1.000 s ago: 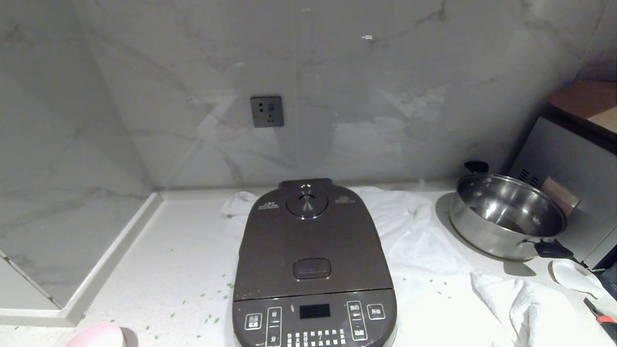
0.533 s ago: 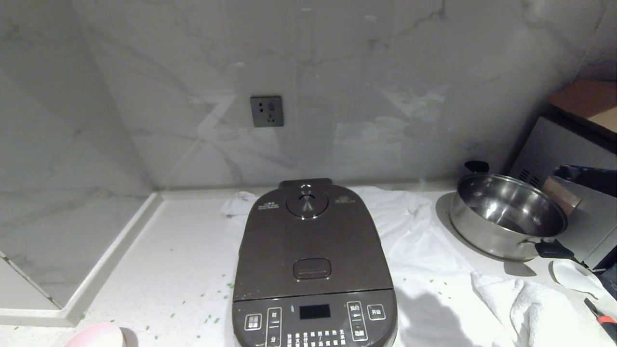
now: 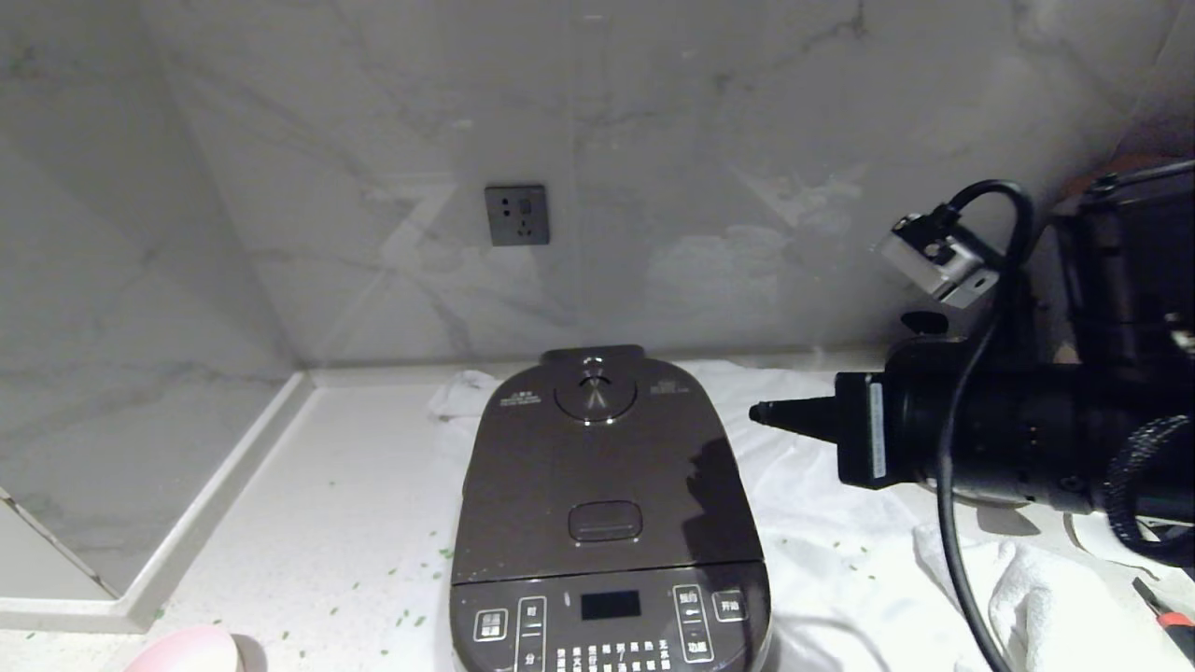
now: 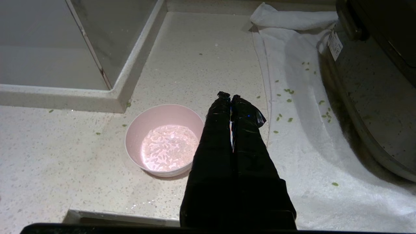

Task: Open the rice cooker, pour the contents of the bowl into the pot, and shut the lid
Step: Open the rice cooker

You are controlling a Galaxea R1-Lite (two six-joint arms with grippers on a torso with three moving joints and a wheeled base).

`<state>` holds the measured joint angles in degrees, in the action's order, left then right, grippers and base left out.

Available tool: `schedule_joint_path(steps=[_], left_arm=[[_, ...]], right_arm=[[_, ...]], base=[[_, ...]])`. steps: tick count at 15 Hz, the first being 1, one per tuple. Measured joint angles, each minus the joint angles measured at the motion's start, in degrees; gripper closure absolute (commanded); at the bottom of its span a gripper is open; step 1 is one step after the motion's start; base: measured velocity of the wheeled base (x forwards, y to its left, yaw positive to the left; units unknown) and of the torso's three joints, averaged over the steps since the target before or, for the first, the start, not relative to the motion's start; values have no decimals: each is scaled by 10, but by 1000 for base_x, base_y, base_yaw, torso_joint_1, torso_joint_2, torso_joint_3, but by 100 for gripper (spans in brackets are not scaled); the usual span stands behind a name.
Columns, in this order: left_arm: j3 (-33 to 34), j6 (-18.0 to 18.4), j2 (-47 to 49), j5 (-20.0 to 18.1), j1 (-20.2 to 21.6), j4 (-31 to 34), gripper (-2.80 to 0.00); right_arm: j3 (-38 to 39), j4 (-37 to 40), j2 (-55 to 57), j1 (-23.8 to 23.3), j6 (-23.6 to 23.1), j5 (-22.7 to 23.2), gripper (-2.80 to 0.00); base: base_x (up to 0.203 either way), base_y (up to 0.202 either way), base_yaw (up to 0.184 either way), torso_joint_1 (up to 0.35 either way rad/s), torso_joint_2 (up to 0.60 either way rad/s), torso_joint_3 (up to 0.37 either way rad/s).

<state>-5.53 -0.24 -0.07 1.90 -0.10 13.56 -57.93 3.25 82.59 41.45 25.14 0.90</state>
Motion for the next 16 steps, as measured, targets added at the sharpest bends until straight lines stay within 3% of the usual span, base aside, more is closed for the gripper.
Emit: schedule_joint_path(steps=[4,8,10,13,16], left_arm=[[0,0,0,0,0,0,0],[-1,0,0,0,0,1,0],[-1,0,0,0,0,1,0],[0,0,0,0,0,1,0],[0,0,0,0,0,1,0]], right_arm=[[-6,57,64,8,32,9,0],[-20,51,96,37,31,74,0],[-40,48,103,68,23,61,0],[-52,48,113,113,13,6,0],[-44,44,126,109,12,12,0]], base=[[0,0,0,0,0,0],[0,0,0,0,0,0],[0,0,0,0,0,0],[0,0,0,0,0,0],[0,0,0,0,0,0]])
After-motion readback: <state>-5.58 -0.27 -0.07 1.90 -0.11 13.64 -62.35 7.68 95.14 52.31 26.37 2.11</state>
